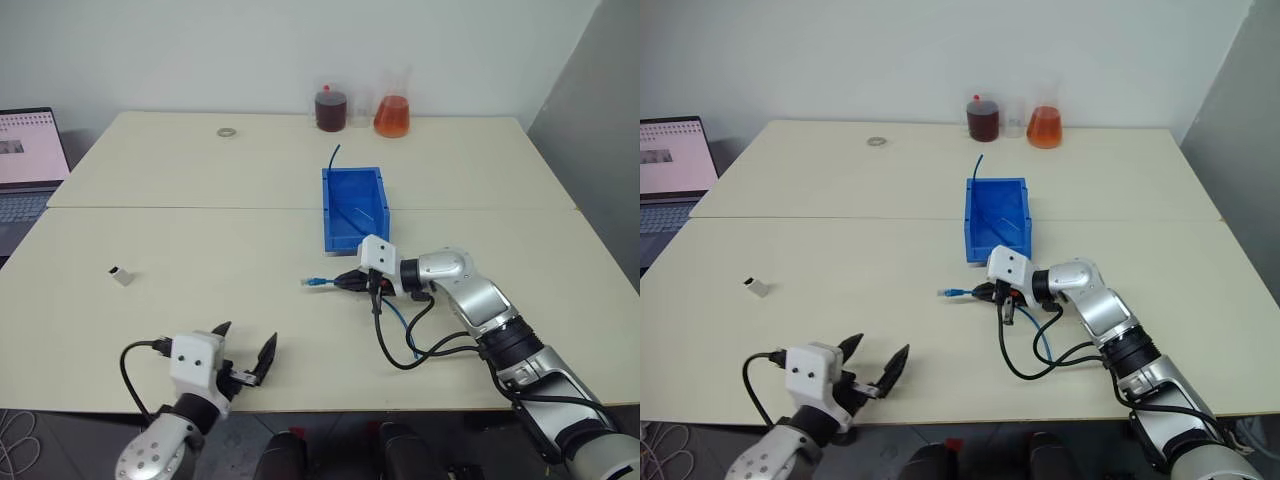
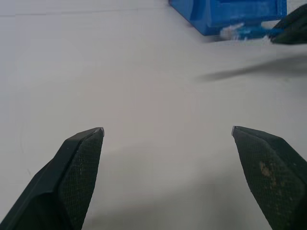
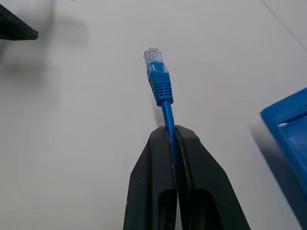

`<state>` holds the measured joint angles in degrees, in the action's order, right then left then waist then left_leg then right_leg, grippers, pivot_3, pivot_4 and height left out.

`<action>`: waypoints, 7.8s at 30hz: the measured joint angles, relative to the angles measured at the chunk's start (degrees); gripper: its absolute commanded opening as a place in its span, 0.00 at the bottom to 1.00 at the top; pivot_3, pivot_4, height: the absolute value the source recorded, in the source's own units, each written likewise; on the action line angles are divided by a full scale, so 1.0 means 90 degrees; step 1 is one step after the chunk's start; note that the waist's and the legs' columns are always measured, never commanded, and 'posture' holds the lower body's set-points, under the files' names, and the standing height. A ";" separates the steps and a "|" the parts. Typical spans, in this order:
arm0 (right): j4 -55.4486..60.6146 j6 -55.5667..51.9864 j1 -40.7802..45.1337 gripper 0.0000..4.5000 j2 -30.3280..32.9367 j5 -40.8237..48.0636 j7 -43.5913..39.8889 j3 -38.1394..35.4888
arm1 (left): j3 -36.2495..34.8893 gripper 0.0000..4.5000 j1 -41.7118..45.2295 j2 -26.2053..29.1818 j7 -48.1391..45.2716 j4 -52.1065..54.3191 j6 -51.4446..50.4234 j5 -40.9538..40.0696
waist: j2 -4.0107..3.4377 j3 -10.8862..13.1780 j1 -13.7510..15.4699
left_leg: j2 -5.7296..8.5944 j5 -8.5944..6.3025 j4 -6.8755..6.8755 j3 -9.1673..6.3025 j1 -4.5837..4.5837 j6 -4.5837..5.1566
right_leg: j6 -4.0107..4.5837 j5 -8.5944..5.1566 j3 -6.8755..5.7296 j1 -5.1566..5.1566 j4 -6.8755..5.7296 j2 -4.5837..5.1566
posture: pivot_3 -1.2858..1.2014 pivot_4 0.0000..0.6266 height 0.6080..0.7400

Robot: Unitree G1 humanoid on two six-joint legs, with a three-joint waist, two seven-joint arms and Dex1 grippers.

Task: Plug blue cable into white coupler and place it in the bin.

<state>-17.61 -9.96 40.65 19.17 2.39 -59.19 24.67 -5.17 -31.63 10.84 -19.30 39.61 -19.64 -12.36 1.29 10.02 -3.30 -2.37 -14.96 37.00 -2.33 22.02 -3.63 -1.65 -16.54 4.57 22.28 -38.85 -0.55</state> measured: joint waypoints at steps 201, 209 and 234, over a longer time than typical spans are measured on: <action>0.1424 -0.4568 0.1018 0.04 0.0699 0.4895 0.0803 -0.2222 | -0.2138 0.99 0.3584 0.0032 0.3454 -0.1708 -0.2527 -0.0456 | -0.0003 0.0061 0.0177 | -0.0021 -0.0023 0.0097 -0.0071 0.0112 0.0042 | 0.0023 -0.0024 -0.0054 0.0099 -0.0113 -0.0040 | 0.52 0.24 1.00; 0.1041 -0.4403 0.1062 0.04 0.0528 0.4351 0.0630 -0.2151 | -0.2383 0.99 0.4637 0.0254 0.4013 -0.3425 -0.1904 0.0232 | -0.0002 0.0061 0.0188 | -0.0019 -0.0022 0.0098 -0.0076 0.0113 0.0041 | 0.0024 -0.0023 -0.0061 0.0099 -0.0117 -0.0039 | 0.52 0.24 1.00; 0.1074 -0.5058 0.1112 0.04 0.0501 0.4346 0.1316 -0.2857 | -0.3092 0.91 0.6411 0.1127 0.4143 -0.6723 -0.0450 0.0107 | -0.0003 0.0061 0.0167 | -0.0018 -0.0022 0.0095 -0.0073 0.0113 0.0040 | 0.0024 -0.0022 -0.0062 0.0101 -0.0119 -0.0032 | 0.52 0.24 1.00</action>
<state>-7.94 -55.48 50.66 23.68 41.50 -47.35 -1.04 -32.99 26.07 20.98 17.99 -20.89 -23.68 -11.39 1.27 10.57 -1.80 -2.54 -15.16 37.85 -2.99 23.04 -3.27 -1.44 -16.74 4.01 23.19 -39.93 -0.84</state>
